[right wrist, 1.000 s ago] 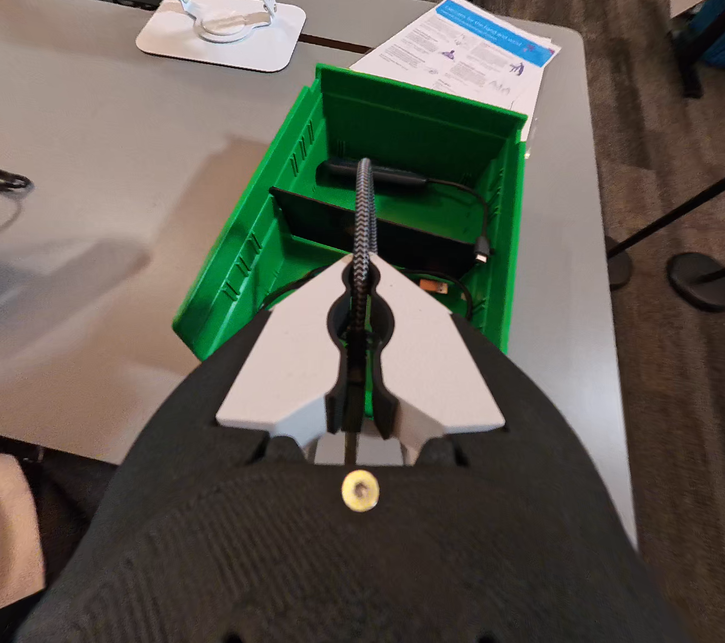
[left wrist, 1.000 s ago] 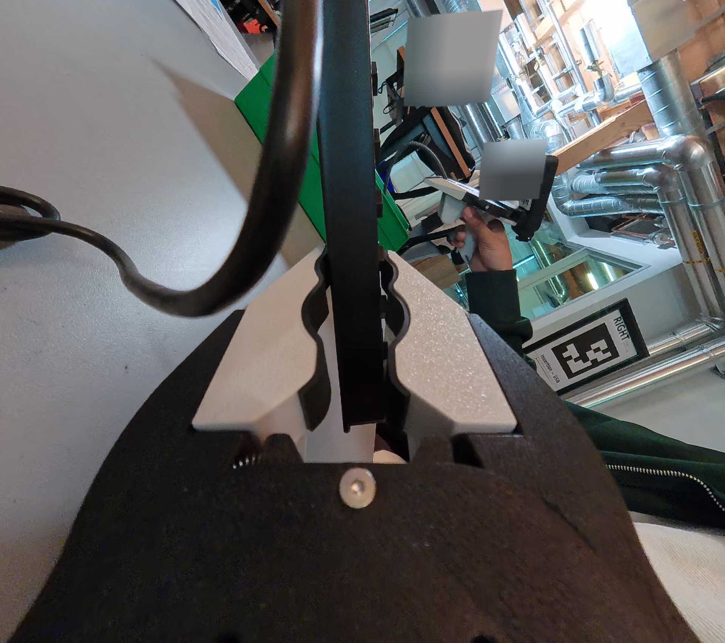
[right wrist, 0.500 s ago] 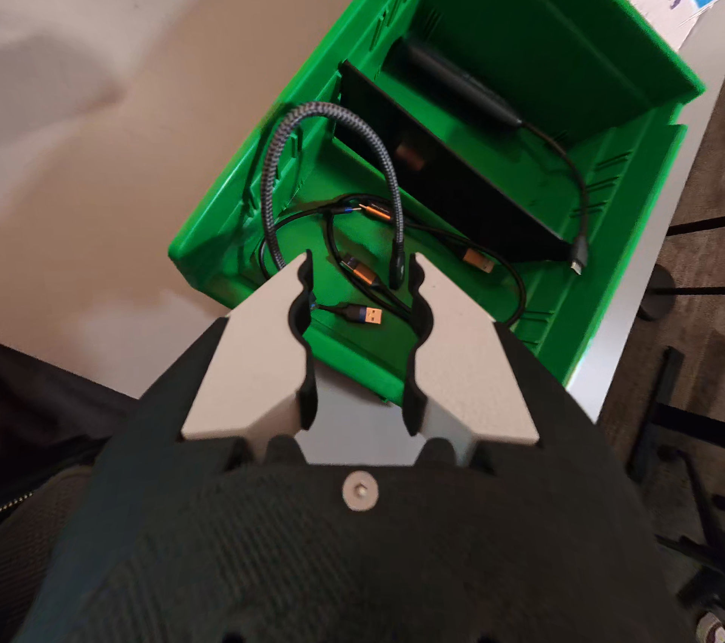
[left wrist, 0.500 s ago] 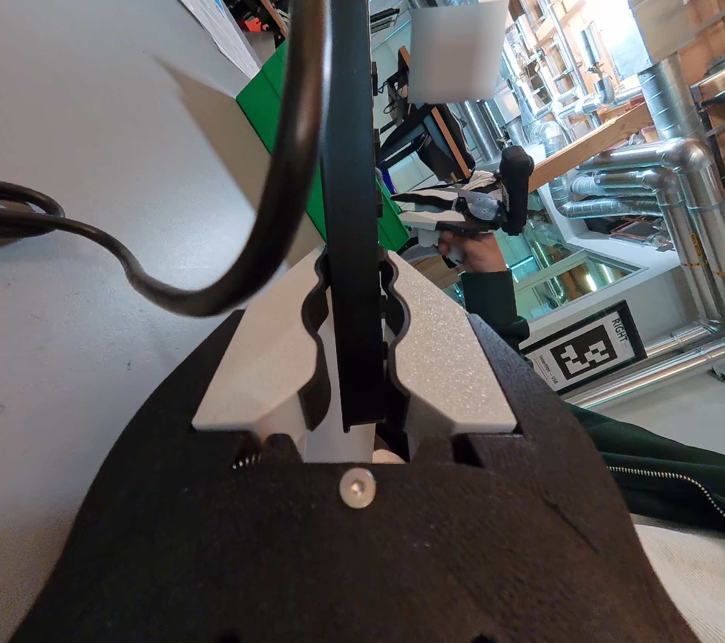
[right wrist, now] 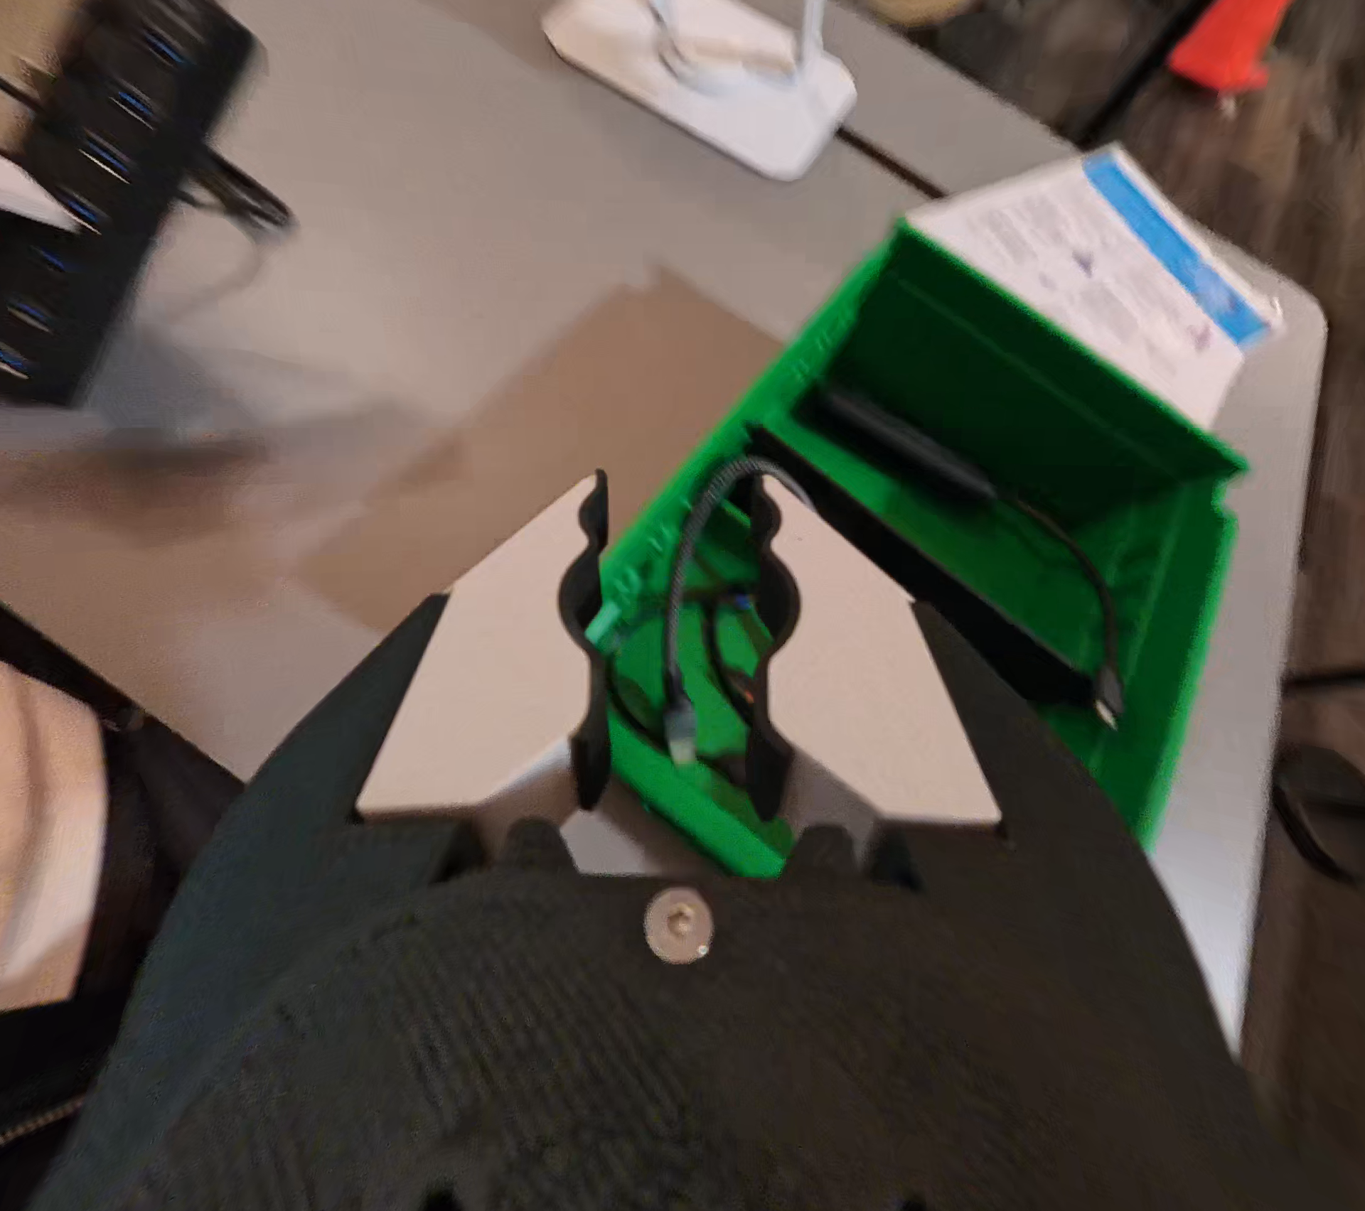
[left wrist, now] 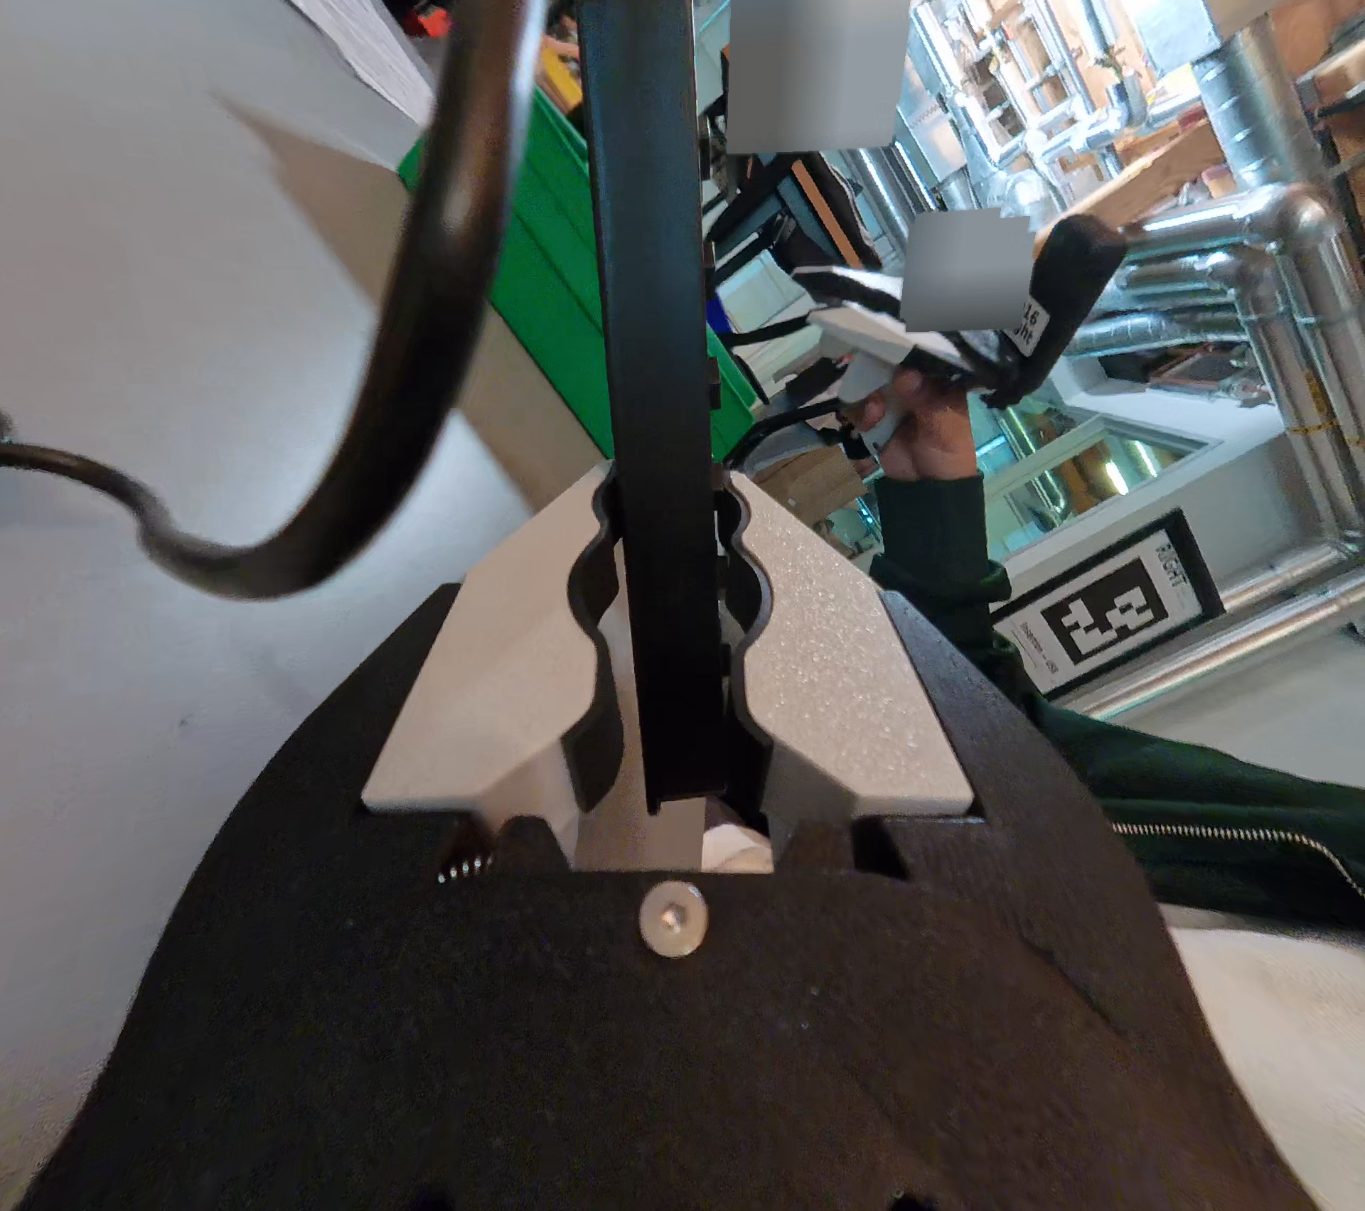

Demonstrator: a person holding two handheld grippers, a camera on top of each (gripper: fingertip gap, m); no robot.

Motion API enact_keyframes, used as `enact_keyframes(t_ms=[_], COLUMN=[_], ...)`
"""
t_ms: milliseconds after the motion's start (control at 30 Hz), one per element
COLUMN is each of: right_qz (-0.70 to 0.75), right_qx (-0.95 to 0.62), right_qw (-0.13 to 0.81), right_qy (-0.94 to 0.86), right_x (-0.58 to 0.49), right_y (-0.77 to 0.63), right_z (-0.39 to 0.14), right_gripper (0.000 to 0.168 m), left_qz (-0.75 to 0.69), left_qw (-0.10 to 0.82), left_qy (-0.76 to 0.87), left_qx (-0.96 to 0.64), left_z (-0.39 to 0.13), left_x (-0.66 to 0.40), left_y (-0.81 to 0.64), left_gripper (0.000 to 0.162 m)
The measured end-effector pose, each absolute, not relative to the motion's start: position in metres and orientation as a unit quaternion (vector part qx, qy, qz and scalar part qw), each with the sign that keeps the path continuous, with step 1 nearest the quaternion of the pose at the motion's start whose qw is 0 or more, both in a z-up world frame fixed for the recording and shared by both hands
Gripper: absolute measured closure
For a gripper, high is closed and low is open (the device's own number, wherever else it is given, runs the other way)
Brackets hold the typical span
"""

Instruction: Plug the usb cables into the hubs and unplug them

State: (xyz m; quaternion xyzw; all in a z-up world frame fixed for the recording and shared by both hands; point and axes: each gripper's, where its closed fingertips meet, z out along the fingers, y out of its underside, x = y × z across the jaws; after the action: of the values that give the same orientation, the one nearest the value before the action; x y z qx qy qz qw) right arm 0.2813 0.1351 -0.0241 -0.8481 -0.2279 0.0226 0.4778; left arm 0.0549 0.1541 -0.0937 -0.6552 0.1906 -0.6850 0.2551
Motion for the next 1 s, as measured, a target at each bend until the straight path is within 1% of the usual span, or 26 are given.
enact_keyframes(t_ms=[100,200,233,300,400,500,567,600,633,667,700,733,800,900,1000], right_qz=[0.119,0.259,0.300,0.349,0.352,0.385,0.424,0.437,0.446,0.455,0.461,0.461,0.448,0.400,0.383], right_qx=[-0.794,-0.744,-0.733,-0.723,-0.741,-0.730,-0.730,-0.733,-0.734,-0.732,-0.731,-0.733,-0.732,-0.729,-0.712], right_qw=[0.538,0.555,0.549,0.532,0.501,0.493,0.468,0.455,0.446,0.441,0.438,0.437,0.456,0.506,0.546], right_qy=[-0.256,-0.267,-0.267,-0.269,-0.276,-0.276,-0.261,-0.255,-0.251,-0.249,-0.247,-0.243,-0.236,-0.229,-0.223], right_x=[0.226,0.163,0.144,0.111,0.080,0.060,0.052,0.050,0.050,0.050,0.052,0.054,0.060,0.077,0.095], right_y=[0.135,0.129,0.128,0.128,0.132,0.128,0.126,0.125,0.124,0.123,0.123,0.123,0.125,0.132,0.132], right_z=[0.004,0.016,0.015,0.003,-0.029,-0.040,-0.045,-0.048,-0.051,-0.052,-0.052,-0.051,-0.044,-0.028,-0.006], right_gripper=[0.126,0.111,0.107,0.105,0.104,0.109,0.108,0.113,0.126,0.134,0.137,0.138,0.144,0.146,0.146], left_qz=[-0.699,-0.712,-0.716,-0.723,-0.726,-0.715,-0.706,-0.704,-0.700,-0.696,-0.694,-0.691,-0.683,-0.681,-0.679], left_qw=[0.256,0.256,0.257,0.263,0.268,0.261,0.258,0.255,0.252,0.253,0.253,0.258,0.278,0.318,0.359], left_qy=[0.215,0.236,0.243,0.257,0.288,0.321,0.341,0.350,0.358,0.362,0.361,0.357,0.345,0.329,0.299], left_qx=[-0.632,-0.610,-0.601,-0.584,-0.564,-0.563,-0.565,-0.564,-0.564,-0.567,-0.569,-0.574,-0.581,-0.572,-0.566], left_z=[-0.084,-0.076,-0.073,-0.066,-0.061,-0.064,-0.069,-0.070,-0.071,-0.073,-0.074,-0.074,-0.074,-0.065,-0.057], left_x=[0.058,0.060,0.060,0.060,0.062,0.067,0.071,0.072,0.074,0.075,0.076,0.077,0.076,0.067,0.056], left_y=[0.144,0.134,0.131,0.124,0.113,0.101,0.094,0.090,0.087,0.086,0.086,0.089,0.096,0.107,0.124], left_gripper=[0.139,0.139,0.139,0.139,0.139,0.139,0.138,0.138,0.138,0.138,0.138,0.134,0.123,0.121,0.124])
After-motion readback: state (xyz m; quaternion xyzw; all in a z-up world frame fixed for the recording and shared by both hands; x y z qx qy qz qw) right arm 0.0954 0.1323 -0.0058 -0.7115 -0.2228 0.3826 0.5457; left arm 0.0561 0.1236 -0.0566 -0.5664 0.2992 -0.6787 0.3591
